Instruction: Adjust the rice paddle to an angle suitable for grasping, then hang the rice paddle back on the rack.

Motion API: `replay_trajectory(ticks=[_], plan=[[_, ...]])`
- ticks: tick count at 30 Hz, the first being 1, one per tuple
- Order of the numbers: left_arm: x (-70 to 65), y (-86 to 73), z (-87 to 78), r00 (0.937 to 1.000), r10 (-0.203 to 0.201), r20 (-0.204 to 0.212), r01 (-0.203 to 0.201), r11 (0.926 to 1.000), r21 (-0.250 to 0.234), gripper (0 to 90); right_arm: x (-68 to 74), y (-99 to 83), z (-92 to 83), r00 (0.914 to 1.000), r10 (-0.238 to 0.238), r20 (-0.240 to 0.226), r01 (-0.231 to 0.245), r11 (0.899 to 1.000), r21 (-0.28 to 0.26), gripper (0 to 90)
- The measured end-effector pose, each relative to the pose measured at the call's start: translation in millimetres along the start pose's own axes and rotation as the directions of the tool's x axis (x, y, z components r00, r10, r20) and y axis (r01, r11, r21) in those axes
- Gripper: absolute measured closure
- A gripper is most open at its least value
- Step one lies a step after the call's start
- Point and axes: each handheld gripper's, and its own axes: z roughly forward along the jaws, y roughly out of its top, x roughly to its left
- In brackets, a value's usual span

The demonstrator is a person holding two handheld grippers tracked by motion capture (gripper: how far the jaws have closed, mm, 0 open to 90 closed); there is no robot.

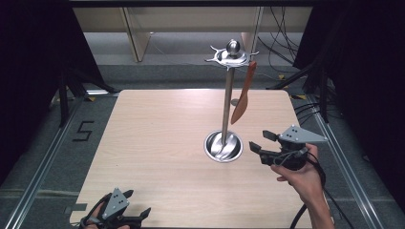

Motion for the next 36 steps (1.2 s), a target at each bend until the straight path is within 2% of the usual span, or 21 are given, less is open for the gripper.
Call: replay_trajectory(ticks=[2,3,4,5,8,10,11,12,13,16,17,21,22,25,29,30,31,33,34,35,36], plan=[[3.5,0.4,-0.3,0.9991,0.042,-0.007,-0.042,0.999,0.014,15.4,0.2,-4.5,1.5,0.9999,0.017,0.0,-0.017,1.0,0.002,37.0],[3.5,0.4,-0.3,0.9991,0.042,-0.007,-0.042,0.999,0.014,15.4,0.2,-4.5,1.5,0.9999,0.017,0.0,-0.017,1.0,0.002,37.0],[1.6,0.0,1.7,0.9999,0.006,-0.013,-0.006,1.0,-0.002,15.4,-1.9,-10.3,1.5,0.9999,0.013,-0.003,-0.013,0.999,0.04,36.7],[1.7,0.2,1.4,0.9996,0.014,-0.023,-0.014,0.9999,0.007,15.4,-3.8,-12.6,2.9,1.0,-0.006,0.004,0.006,0.999,0.033,36.6],[-0.6,-0.7,-0.3,1.0,-0.008,0.004,0.008,1.0,-0.003,15.4,-6.4,-20.7,5.7,1.0,0.007,0.004,-0.008,0.998,0.064,36.5],[1.2,-0.7,-1.3,0.9995,0.031,0.003,-0.031,0.9995,0.009,15.4,-5.0,-24.6,6.7,0.9995,0.029,0.014,-0.03,0.995,0.091,36.3],[1.1,-0.7,-1.4,0.9996,0.028,0.002,-0.028,0.9996,0.008,15.4,-6.9,-25.7,8.0,1.0,0.005,0.004,-0.005,0.996,0.088,36.2],[0.3,-0.7,-0.9,0.9999,0.017,0.002,-0.017,0.9999,-0.002,15.4,-4.3,-27.1,8.0,0.9993,0.032,0.017,-0.034,0.995,0.095,36.1],[0.1,-0.6,-0.8,0.9999,0.017,0.0,-0.017,0.9998,-0.006,15.4,-6.7,-27.2,8.2,0.9999,0.01,0.013,-0.011,0.995,0.099,36.1],[0.3,-1.0,-1.1,0.9998,0.016,-0.01,-0.016,0.9999,0.006,15.4,-4.5,-28.4,7.7,0.9994,0.032,0.012,-0.033,0.993,0.109,36.1],[1.1,-0.5,-1.1,0.9995,0.031,-0.004,-0.031,0.9995,0.005,15.4,-6.7,-28.8,8.1,0.9999,0.007,0.015,-0.009,0.994,0.106,36.0],[2.3,0.3,-1.3,0.9985,0.054,-0.002,-0.054,0.9982,0.026,15.4,-5.9,-31.2,9.2,0.9994,0.027,0.022,-0.029,0.994,0.103,35.9],[0.5,-0.3,-0.3,0.9991,0.043,-0.002,-0.043,0.999,0.015,15.4,-7.7,-31.6,8.9,0.9998,0.008,0.02,-0.01,0.994,0.11,35.9],[-0.2,-1.9,-1.7,0.999,0.045,-0.002,-0.045,0.9983,0.039,15.4,-7.7,-35.0,10.8,0.9998,0.018,0.013,-0.02,0.992,0.125,35.9],[-0.9,-2.8,-3.6,0.9995,0.031,0.0,-0.031,0.9993,0.021,15.4,-5.9,-38.9,13.4,0.9997,0.021,0.016,-0.023,0.988,0.152,35.9],[1.3,-2.1,-5.1,0.998,0.063,-0.006,-0.062,0.9975,0.032,15.4,-5.0,-39.6,14.5,0.9994,0.028,0.021,-0.031,0.989,0.146,35.8],[1.1,-2.0,-4.7,0.9981,0.062,-0.003,-0.062,0.9978,0.025,15.4,-6.7,-39.6,15.1,0.9999,0.009,0.009,-0.01,0.988,0.154,35.8],[1.3,-1.9,-4.3,0.9977,0.068,-0.003,-0.068,0.9973,0.027,15.4,-4.0,-41.3,16.5,0.9996,0.022,0.019,-0.025,0.988,0.154,35.5],[-0.4,-2.9,-3.2,0.9991,0.041,-0.008,-0.041,0.9989,0.025,15.4,-4.0,-41.5,16.6,0.9997,0.022,0.01,-0.023,0.986,0.166,35.4],[-0.3,-2.8,-3.2,0.999,0.044,0.001,-0.044,0.9987,0.028,15.4,-5.1,-42.4,17.9,1.0,0.002,0.009,-0.003,0.987,0.16,35.3],[0.8,-2.6,-3.2,0.9981,0.062,0.0,-0.062,0.9977,0.028,15.4,-2.5,-43.4,18.3,0.9995,0.028,0.012,-0.03,0.986,0.163,35.0]])
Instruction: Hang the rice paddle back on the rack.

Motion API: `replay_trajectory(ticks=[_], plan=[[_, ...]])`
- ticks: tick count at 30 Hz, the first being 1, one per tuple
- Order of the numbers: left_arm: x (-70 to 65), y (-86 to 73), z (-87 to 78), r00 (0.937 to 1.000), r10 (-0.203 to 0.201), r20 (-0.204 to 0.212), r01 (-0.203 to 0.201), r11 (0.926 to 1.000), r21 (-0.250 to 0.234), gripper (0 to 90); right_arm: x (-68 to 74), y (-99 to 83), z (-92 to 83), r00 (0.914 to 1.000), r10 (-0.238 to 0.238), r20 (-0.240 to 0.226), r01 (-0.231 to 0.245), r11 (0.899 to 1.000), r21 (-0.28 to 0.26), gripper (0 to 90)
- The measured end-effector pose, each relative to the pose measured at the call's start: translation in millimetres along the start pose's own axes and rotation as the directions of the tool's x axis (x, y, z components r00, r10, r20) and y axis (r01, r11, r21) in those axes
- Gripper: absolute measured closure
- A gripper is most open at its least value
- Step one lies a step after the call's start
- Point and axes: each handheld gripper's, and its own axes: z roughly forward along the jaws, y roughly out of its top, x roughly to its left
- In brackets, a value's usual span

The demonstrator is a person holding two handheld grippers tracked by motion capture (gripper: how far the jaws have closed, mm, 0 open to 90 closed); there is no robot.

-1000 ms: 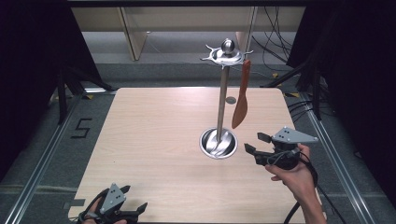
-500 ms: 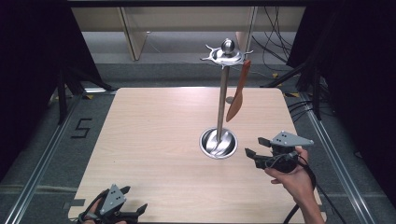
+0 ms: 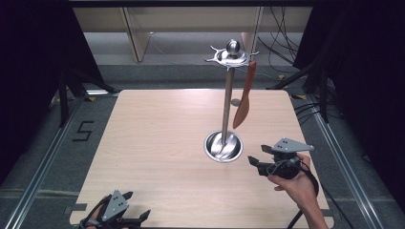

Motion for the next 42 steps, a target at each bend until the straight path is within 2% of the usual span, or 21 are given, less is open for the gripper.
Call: replay_trajectory(ticks=[5,6,8,9,11,12,14,15,16,18,21,27,28,29,34,36,37,39,40,41,42], plan=[[-0.5,-0.3,0.0,0.9999,-0.011,0.0,0.011,0.9999,-0.003,15.4,-0.2,-2.6,1.9,0.9998,-0.02,-0.01,0.02,1.0,0.015,34.4],[-1.5,-0.6,-0.3,0.9996,-0.027,0.002,0.027,0.9996,-0.003,15.4,1.4,-4.0,2.8,1.0,0.001,-0.007,-0.001,1.0,0.012,34.4],[-1.5,-0.7,-0.4,0.9996,-0.028,0.002,0.028,0.9996,-0.004,15.4,-0.1,-5.2,3.2,1.0,-0.004,-0.009,0.004,1.0,0.022,34.2],[-1.2,-0.7,-0.3,0.9997,-0.025,0.002,0.025,0.9997,-0.002,15.4,0.8,-6.2,2.9,0.9999,0.011,-0.008,-0.011,1.0,0.024,34.1],[0.9,0.0,-1.8,0.9999,0.016,-0.007,-0.016,0.9999,0.006,15.4,-1.4,-7.0,2.6,1.0,-0.001,-0.009,0.001,1.0,0.021,34.0],[0.5,-0.1,-1.9,0.9999,0.012,-0.007,-0.012,0.9999,0.003,15.4,-2.5,-7.7,2.0,0.9998,-0.019,-0.004,0.019,1.0,0.024,34.0],[0.8,0.1,-1.6,0.9999,0.012,-0.003,-0.012,0.9999,0.012,15.4,-0.9,-9.7,2.1,1.0,0.005,-0.004,-0.004,1.0,0.027,33.7],[-1.5,-0.6,-0.4,0.9998,-0.021,0.003,0.021,0.9998,-0.002,15.4,-3.1,-10.3,2.5,0.9996,-0.025,-0.01,0.025,0.999,0.029,33.6],[-1.6,-0.6,-0.3,0.9998,-0.022,0.002,0.022,0.9998,0.001,15.4,-0.4,-11.8,2.9,1.0,0.007,-0.005,-0.007,1.0,0.024,33.4],[-1.7,-0.7,-0.2,0.9997,-0.025,0.001,0.025,0.9997,-0.002,15.4,-1.9,-13.4,3.4,0.9999,-0.006,-0.011,0.006,0.999,0.033,32.7],[-0.1,-0.4,-0.2,1.0,-0.002,-0.001,0.002,1.0,0.001,15.4,-4.3,-15.9,3.5,0.9999,-0.009,-0.009,0.009,0.999,0.041,32.4],[-0.2,-0.6,0.0,1.0,-0.002,-0.002,0.002,1.0,0.0,15.4,-5.1,-21.7,4.8,0.9999,-0.01,-0.006,0.01,0.999,0.043,32.0],[-0.1,-0.6,0.0,1.0,-0.002,-0.003,0.002,1.0,0.0,15.4,-4.0,-22.6,4.2,0.9999,0.01,-0.01,-0.009,0.999,0.052,31.9],[-0.1,-0.6,-0.1,1.0,-0.003,-0.003,0.003,1.0,-0.001,15.4,-5.6,-23.5,4.7,0.9999,-0.008,-0.009,0.009,0.999,0.05,31.7],[0.2,-0.7,-0.3,1.0,0.001,-0.002,-0.001,1.0,0.002,15.4,-3.8,-28.2,5.3,1.0,0.007,-0.001,-0.007,0.999,0.054,31.3],[0.2,-0.6,-0.3,1.0,0.003,0.0,-0.003,1.0,0.004,15.4,-4.7,-29.7,5.9,0.9999,-0.012,-0.001,0.012,0.999,0.052,31.2],[0.4,-0.7,-0.3,1.0,0.004,-0.002,-0.004,1.0,0.005,15.4,-2.2,-31.0,5.6,0.9999,0.017,-0.001,-0.016,0.998,0.065,31.1],[0.0,-1.1,-0.1,1.0,-0.008,0.0,0.008,0.9999,0.006,15.4,-2.3,-32.4,6.1,0.9999,0.014,-0.009,-0.013,0.998,0.066,31.0],[-1.0,-1.5,0.3,0.9996,-0.029,-0.002,0.029,0.9996,0.003,15.4,-4.6,-33.0,6.6,0.9997,-0.023,-0.002,0.024,0.998,0.058,30.9],[-0.8,-1.4,0.3,0.9996,-0.028,-0.005,0.028,0.9996,0.0,15.4,-2.1,-34.0,6.4,0.9999,0.012,-0.008,-0.012,0.997,0.071,30.9],[-0.9,-1.3,0.2,0.9996,-0.03,-0.003,0.03,0.9996,-0.002,15.4,-3.2,-34.9,6.9,0.9999,0.001,-0.011,-0.001,0.998,0.07,30.8]])
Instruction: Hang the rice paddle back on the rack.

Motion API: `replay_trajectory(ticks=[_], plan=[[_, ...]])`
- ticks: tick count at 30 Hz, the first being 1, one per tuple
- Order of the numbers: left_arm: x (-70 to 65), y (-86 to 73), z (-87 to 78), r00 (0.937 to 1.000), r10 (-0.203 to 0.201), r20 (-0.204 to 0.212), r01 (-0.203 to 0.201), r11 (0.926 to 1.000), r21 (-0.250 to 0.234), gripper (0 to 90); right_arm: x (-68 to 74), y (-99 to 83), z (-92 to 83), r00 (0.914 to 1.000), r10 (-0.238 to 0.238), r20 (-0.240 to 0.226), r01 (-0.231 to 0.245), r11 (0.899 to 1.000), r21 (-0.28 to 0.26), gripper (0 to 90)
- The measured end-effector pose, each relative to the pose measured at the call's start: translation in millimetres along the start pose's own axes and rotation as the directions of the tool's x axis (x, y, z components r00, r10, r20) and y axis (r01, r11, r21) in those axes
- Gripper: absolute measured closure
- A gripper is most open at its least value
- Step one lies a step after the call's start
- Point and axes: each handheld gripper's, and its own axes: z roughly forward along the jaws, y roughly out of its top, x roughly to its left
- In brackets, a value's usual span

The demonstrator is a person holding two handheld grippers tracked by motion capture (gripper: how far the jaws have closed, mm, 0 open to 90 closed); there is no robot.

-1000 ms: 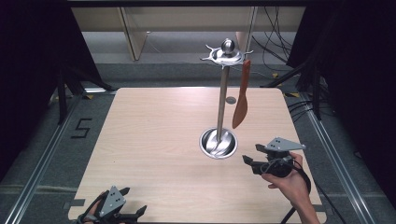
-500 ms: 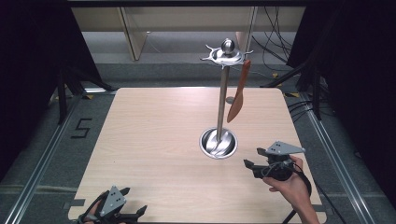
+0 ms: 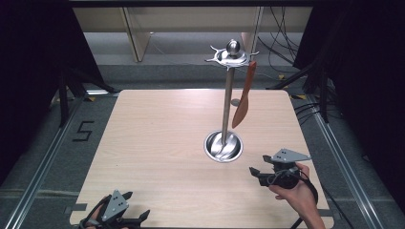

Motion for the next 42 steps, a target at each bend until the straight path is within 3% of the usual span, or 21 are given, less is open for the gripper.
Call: replay_trajectory(ticks=[1,4,5,8,9,10,11,14,15,17,18,19,23,24,26,28,32,35,37,38,42], plan=[[0.4,0.1,-0.4,1.0,0.006,0.002,-0.006,1.0,0.005,15.4,-0.7,-0.7,0.7,0.9999,-0.015,0.004,0.016,1.0,-0.009,30.7],[0.3,0.1,-0.2,1.0,0.007,-0.003,-0.007,1.0,0.006,15.4,0.5,-3.2,1.0,1.0,0.007,0.0,-0.007,1.0,0.001,30.6],[0.3,0.1,-0.1,1.0,0.007,-0.004,-0.007,1.0,0.006,15.4,-1.4,-3.8,1.4,0.9999,-0.013,-0.001,0.013,1.0,-0.001,30.6],[0.2,0.1,-0.1,1.0,0.006,-0.003,-0.006,1.0,0.006,15.4,1.4,-6.4,0.9,0.9998,0.018,-0.002,-0.018,1.0,0.015,30.5],[0.9,0.4,-0.3,0.9997,0.024,-0.001,-0.024,0.9997,0.003,15.4,-0.2,-7.4,2.0,1.0,-0.006,-0.003,0.006,1.0,0.006,30.5],[1.5,0.6,-0.5,0.9995,0.032,0.0,-0.032,0.9995,0.006,15.4,0.9,-8.2,2.0,0.9999,0.006,-0.012,-0.006,1.0,0.01,30.5],[-0.3,0.0,0.3,1.0,-0.002,0.0,0.002,1.0,0.001,15.4,-0.6,-8.6,1.4,0.9999,-0.008,-0.009,0.008,1.0,0.016,30.5],[0.3,0.0,-0.8,1.0,0.003,0.001,-0.003,1.0,0.006,15.4,-0.5,-11.4,1.2,1.0,-0.002,0.0,0.002,1.0,0.011,30.5],[-0.7,-0.2,0.1,0.9999,-0.013,-0.001,0.013,0.9999,-0.008,15.4,1.0,-12.6,1.0,0.9998,0.018,-0.011,-0.018,1.0,0.021,30.5],[2.1,0.6,-1.2,0.9995,0.032,-0.002,-0.032,0.9995,0.004,15.4,-0.7,-14.8,1.3,1.0,0.006,0.0,-0.006,1.0,0.016,30.4],[0.2,0.0,-0.7,1.0,0.0,-0.001,0.0,1.0,0.003,15.4,-1.2,-15.7,1.6,1.0,0.001,0.003,-0.001,1.0,0.017,30.4],[0.3,0.1,-0.5,1.0,0.001,-0.003,-0.001,1.0,0.003,15.4,0.6,-16.8,1.8,0.9996,0.026,-0.009,-0.026,0.999,0.025,30.4],[0.4,0.6,-0.3,0.9998,0.021,0.0,-0.021,0.9998,-0.003,15.4,0.4,-19.9,3.3,1.0,0.003,0.001,-0.003,1.0,0.019,30.4],[2.5,0.9,-1.3,0.999,0.044,-0.004,-0.044,0.9989,0.016,15.4,1.2,-20.5,3.1,1.0,0.009,0.0,-0.009,1.0,0.022,30.4],[0.2,0.1,-0.5,1.0,0.0,-0.001,0.0,1.0,0.003,15.4,2.9,-21.8,2.2,0.9997,0.023,-0.004,-0.023,0.999,0.028,30.4],[1.9,0.6,-1.0,0.9996,0.028,-0.003,-0.028,0.9996,0.002,15.4,2.2,-23.4,2.4,0.9998,0.018,-0.002,-0.018,1.0,0.02,30.3],[-0.5,-0.1,0.1,1.0,-0.008,0.002,0.008,0.9999,-0.009,15.4,4.6,-27.9,3.5,0.9996,0.027,-0.003,-0.027,0.999,0.028,30.1],[2.2,0.6,-1.1,0.9992,0.038,-0.008,-0.038,0.9992,0.009,15.4,5.7,-31.0,3.3,1.0,0.005,-0.004,-0.005,0.999,0.034,30.0],[1.2,0.2,-0.5,0.9999,0.016,-0.004,-0.016,0.9998,0.013,15.4,8.8,-33.1,2.3,0.9998,0.02,-0.005,-0.02,0.999,0.049,29.8],[-0.8,0.2,0.7,1.0,0.002,0.002,-0.002,0.9999,-0.016,15.4,8.2,-34.4,2.7,1.0,0.005,0.0,-0.005,0.999,0.04,29.8],[1.3,0.6,-0.3,0.9994,0.033,-0.005,-0.033,0.9994,0.009,15.4,12.1,-39.9,1.1,0.9999,0.015,-0.001,-0.015,0.999,0.052,29.7]])
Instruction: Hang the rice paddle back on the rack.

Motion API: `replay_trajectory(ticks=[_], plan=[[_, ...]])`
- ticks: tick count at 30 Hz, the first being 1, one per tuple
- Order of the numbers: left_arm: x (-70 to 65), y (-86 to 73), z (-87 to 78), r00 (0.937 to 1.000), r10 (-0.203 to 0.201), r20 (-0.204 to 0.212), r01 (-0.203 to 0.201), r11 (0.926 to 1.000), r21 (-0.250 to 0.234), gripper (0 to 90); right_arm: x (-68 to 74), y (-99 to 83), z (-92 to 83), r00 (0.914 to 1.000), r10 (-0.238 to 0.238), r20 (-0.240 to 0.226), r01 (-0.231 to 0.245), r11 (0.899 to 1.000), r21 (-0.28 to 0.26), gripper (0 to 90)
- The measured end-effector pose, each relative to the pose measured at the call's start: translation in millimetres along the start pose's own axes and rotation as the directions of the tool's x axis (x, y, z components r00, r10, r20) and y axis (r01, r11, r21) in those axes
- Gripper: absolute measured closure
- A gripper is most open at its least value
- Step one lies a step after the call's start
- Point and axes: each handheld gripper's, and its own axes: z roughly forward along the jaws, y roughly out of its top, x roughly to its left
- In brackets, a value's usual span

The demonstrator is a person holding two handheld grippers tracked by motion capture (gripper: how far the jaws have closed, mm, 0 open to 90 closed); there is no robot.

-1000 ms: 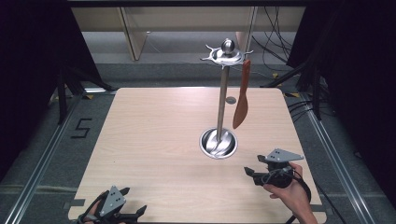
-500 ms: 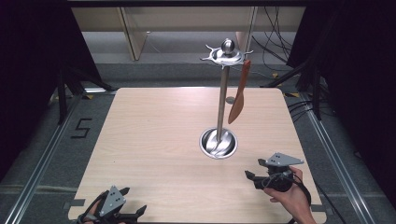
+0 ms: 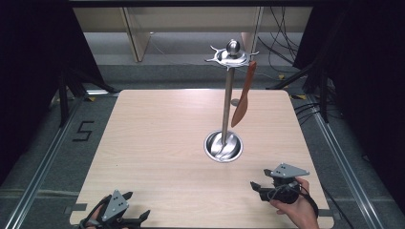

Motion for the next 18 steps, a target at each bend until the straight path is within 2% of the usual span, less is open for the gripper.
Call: replay_trajectory(ticks=[1,2,3,5,6,7,11,12,13,14,17,18], plan=[[-1.9,-0.1,1.2,0.9997,-0.024,0.006,0.024,0.9995,-0.021,15.4,-0.6,-1.1,-0.6,1.0,-0.01,-0.001,0.01,1.0,0.002,29.7],[-1.8,-0.1,1.0,0.9998,-0.022,0.005,0.022,0.9996,-0.019,15.4,0.2,-2.4,-0.9,1.0,-0.008,-0.003,0.008,1.0,-0.001,29.6],[-1.7,-0.2,1.0,0.9997,-0.022,0.004,0.022,0.9996,-0.02,15.4,3.1,-4.1,-1.8,0.9999,0.016,-0.003,-0.016,1.0,0.006,29.6],[-1.8,-0.3,1.0,0.9997,-0.025,0.005,0.025,0.9995,-0.021,15.4,2.4,-6.0,-2.5,0.9999,-0.014,-0.001,0.014,1.0,0.004,29.6],[-1.8,-0.3,1.0,0.9997,-0.025,0.005,0.025,0.9995,-0.021,15.4,2.4,-6.0,-2.5,0.9999,-0.014,-0.001,0.014,1.0,0.004,29.6],[0.1,-0.1,-0.4,1.0,-0.001,0.007,0.001,1.0,0.001,15.4,3.9,-8.3,-4.0,0.9999,-0.014,0.001,0.014,1.0,0.006,29.5],[-0.1,0.0,-0.2,1.0,-0.003,0.007,0.003,1.0,-0.001,15.4,5.0,-11.8,-6.2,0.9998,-0.017,0.006,0.017,1.0,0.001,29.4],[-0.1,-0.1,-0.1,1.0,-0.005,0.006,0.005,1.0,-0.002,15.4,7.7,-12.9,-7.0,0.9999,0.01,0.004,-0.01,1.0,0.007,29.4],[0.0,-0.1,-0.1,1.0,-0.004,0.006,0.004,1.0,-0.002,15.4,6.3,-13.8,-7.2,0.9999,-0.011,0.004,0.011,1.0,0.003,29.2],[-1.6,-0.7,0.5,0.9994,-0.035,0.008,0.035,0.9994,-0.004,15.4,6.6,-14.6,-7.7,0.9999,-0.012,0.005,0.012,1.0,0.007,29.1],[-0.3,-0.7,0.0,0.9998,-0.02,-0.001,0.02,0.9998,0.008,15.4,7.4,-16.7,-8.7,0.9998,-0.018,0.0,0.018,1.0,0.008,28.8],[-2.3,-0.9,1.3,0.9989,-0.047,0.006,0.047,0.9988,-0.014,15.4,8.8,-17.7,-9.0,1.0,-0.008,0.003,0.008,1.0,0.005,28.7]])
